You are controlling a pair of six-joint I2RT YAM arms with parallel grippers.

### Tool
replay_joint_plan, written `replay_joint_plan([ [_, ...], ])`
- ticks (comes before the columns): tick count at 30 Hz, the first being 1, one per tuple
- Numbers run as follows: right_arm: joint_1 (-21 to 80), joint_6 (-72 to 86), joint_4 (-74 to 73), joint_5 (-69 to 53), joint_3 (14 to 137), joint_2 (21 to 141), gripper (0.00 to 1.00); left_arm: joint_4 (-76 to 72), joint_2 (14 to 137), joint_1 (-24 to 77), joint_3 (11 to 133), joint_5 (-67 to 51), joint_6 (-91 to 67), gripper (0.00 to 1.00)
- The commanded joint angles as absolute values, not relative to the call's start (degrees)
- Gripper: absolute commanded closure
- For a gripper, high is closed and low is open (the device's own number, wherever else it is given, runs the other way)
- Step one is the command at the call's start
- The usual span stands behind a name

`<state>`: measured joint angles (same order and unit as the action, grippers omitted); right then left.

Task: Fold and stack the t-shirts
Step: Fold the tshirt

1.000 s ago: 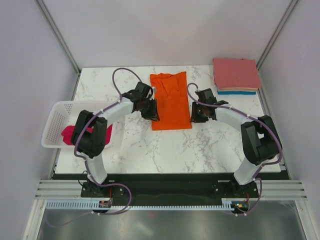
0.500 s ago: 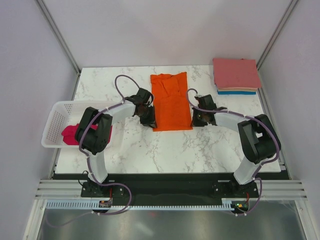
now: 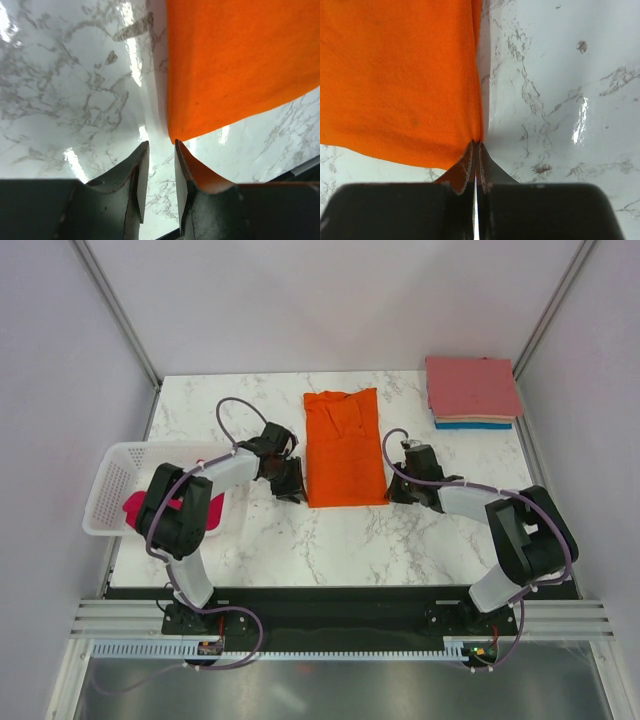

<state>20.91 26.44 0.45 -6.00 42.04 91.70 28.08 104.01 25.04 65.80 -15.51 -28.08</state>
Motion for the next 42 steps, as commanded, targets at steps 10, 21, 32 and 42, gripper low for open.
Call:
replay_joint_plan([
  [10, 21.0, 28.4, 0.4, -3.7, 36.9, 88.3, 1.0, 18.6, 102.0, 25.1, 56.8, -24.7, -33.0, 0.63],
  [21, 21.0, 28.9, -5.2, -2.0, 36.9, 85.6, 1.0, 14.9, 102.3, 25.1, 54.5, -27.0, -35.2, 0.98],
  [32, 21.1, 30.8, -10.7, -7.1, 36.3, 80.4, 0.7, 15.2, 98.1, 26.8, 51.0, -25.7, -35.9, 0.98],
  [42, 21.1, 31.5, -11.5, -10.0, 35.3, 77.9, 0.65, 16.1, 95.1, 26.9, 49.9, -24.6, -35.9, 0.96],
])
